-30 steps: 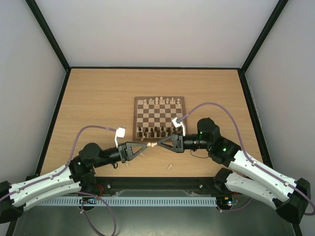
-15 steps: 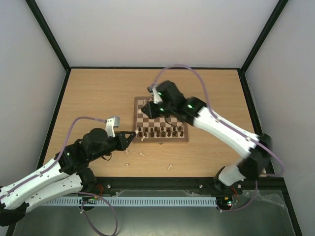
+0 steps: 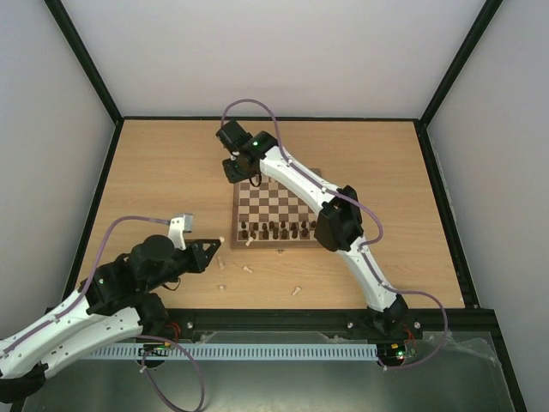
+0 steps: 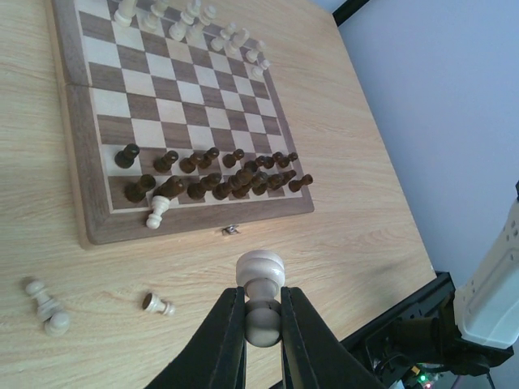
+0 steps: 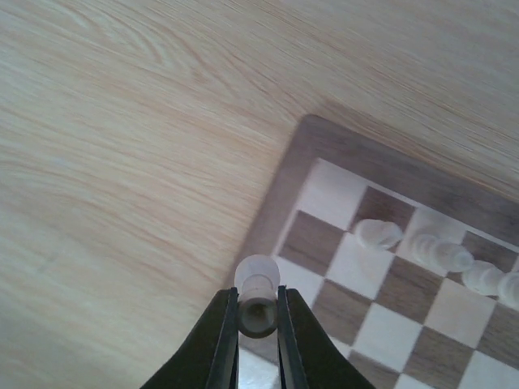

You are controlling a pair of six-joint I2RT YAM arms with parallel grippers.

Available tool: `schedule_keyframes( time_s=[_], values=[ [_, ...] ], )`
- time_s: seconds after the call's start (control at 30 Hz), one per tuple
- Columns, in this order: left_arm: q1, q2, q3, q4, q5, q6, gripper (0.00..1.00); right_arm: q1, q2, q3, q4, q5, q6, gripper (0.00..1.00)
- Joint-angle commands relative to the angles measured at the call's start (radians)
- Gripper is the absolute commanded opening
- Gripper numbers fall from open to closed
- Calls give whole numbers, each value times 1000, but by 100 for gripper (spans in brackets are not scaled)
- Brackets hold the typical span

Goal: Set up the chess pieces on the board
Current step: Place the chess piece on the chessboard.

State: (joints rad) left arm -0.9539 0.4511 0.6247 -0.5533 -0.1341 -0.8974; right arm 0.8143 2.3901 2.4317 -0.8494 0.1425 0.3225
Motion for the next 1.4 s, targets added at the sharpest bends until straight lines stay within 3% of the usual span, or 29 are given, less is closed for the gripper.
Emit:
schedule_keyframes(
  time_s=[0.0,0.53,1.37],
  values=[
    [6,-21,-19,-33,13,12,4,-39,26,31,-58,16,-46,10],
    [6,-10,-41,-7,18,2,4,-52,140,58,65,28,-147,11],
    [6,50,-41,44,16,15,4,-79,201,55,82,57,-163,11]
  ],
)
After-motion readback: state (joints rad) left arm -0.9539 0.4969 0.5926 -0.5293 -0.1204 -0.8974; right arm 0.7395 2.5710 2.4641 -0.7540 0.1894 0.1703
